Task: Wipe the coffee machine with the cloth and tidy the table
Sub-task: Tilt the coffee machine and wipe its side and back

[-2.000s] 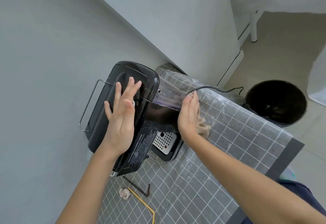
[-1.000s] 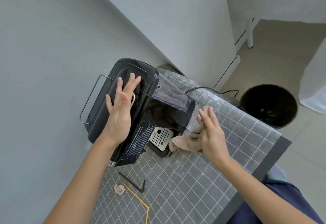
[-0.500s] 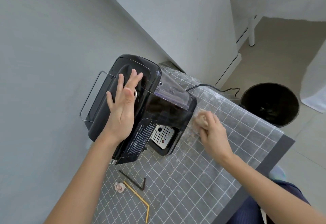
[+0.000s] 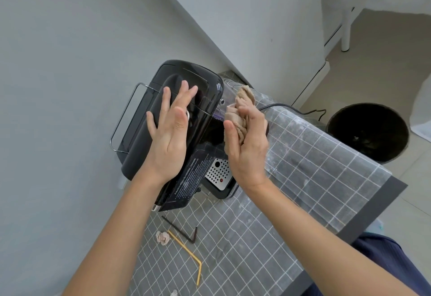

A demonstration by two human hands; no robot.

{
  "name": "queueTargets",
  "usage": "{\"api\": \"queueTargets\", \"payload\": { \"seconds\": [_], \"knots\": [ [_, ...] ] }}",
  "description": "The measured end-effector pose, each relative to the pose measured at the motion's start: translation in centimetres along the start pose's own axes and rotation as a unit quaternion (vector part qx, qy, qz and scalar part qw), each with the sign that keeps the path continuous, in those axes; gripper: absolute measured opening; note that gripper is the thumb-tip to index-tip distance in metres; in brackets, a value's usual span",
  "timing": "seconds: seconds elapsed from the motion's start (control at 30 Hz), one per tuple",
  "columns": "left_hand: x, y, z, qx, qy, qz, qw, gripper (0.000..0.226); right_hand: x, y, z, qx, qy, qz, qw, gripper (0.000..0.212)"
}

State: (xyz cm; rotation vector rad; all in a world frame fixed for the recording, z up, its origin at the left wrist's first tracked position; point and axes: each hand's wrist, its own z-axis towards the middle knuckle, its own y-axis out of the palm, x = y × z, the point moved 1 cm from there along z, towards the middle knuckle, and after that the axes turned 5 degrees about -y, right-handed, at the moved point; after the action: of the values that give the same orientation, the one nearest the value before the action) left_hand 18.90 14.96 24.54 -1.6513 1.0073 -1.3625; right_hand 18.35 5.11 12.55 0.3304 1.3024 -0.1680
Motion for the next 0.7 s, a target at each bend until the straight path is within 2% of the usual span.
{"api": "queueTargets", "payload": {
  "seconds": [0.17, 0.33, 0.7],
  "knots": [
    [0.0, -0.1, 0.0, 0.000, -0.001, -0.003, 1.000, 0.078, 0.2, 0.0, 0.4, 0.015, -0.076, -0.005, 0.997, 0.019],
    [-0.1, 0.0, 0.0, 0.002, 0.006, 0.002, 1.000, 0.074, 0.7, 0.1, 0.1, 0.020, -0.127, -0.061, 0.990, 0.013],
    [-0.1, 0.0, 0.1, 0.005, 0.003, 0.005, 1.000, 0.071, 4.4, -0.9, -0.2, -0.012, -0.120, -0.135, 0.983, 0.007]
  ]
}}
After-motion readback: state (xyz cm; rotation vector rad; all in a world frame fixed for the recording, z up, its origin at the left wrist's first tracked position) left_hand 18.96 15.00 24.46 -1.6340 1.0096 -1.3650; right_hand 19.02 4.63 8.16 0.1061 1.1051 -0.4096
